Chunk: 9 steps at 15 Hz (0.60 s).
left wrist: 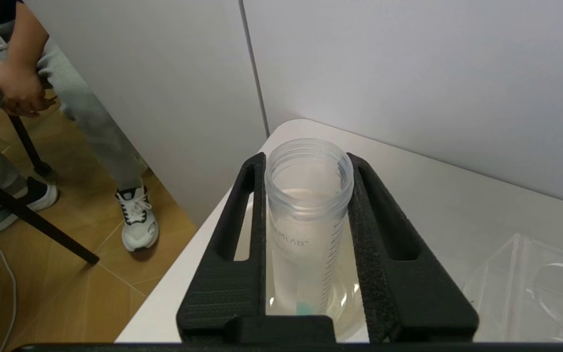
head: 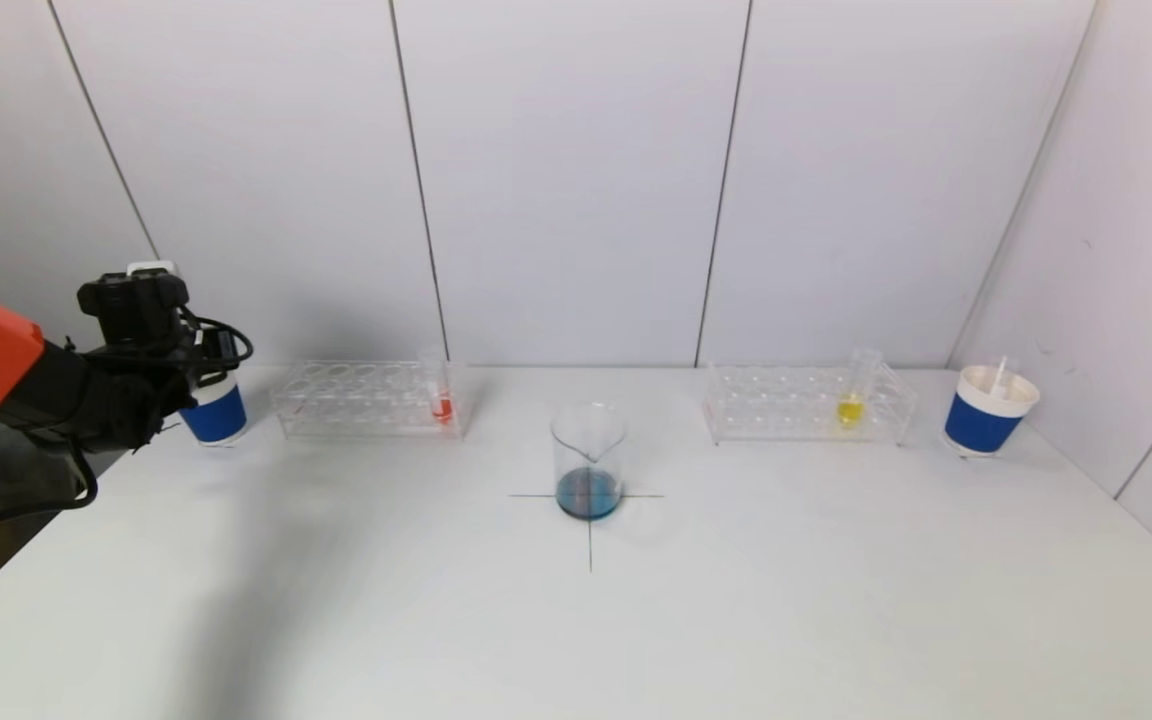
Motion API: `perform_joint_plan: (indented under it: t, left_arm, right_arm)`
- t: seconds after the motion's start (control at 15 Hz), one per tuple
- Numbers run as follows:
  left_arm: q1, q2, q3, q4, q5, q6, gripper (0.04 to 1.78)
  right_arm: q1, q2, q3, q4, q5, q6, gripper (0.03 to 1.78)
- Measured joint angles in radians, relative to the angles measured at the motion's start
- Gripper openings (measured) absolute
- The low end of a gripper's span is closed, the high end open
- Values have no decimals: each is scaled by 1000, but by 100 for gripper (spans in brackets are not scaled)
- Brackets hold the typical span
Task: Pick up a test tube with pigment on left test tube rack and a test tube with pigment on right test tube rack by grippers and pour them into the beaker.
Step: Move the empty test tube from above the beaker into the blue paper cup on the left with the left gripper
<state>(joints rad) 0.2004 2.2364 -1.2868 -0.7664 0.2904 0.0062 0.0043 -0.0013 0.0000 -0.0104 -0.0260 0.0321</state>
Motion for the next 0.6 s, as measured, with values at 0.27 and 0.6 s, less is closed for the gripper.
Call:
perform_joint_plan:
  t: [0.27,0.6]
  left_arm:
    - [0,0,1,-1,0,0,112]
    - [6,0,3,-2,-1,0,170]
  right_arm:
    - [0,0,0,0,0,0,177]
    - [0,0,0,0,0,0,177]
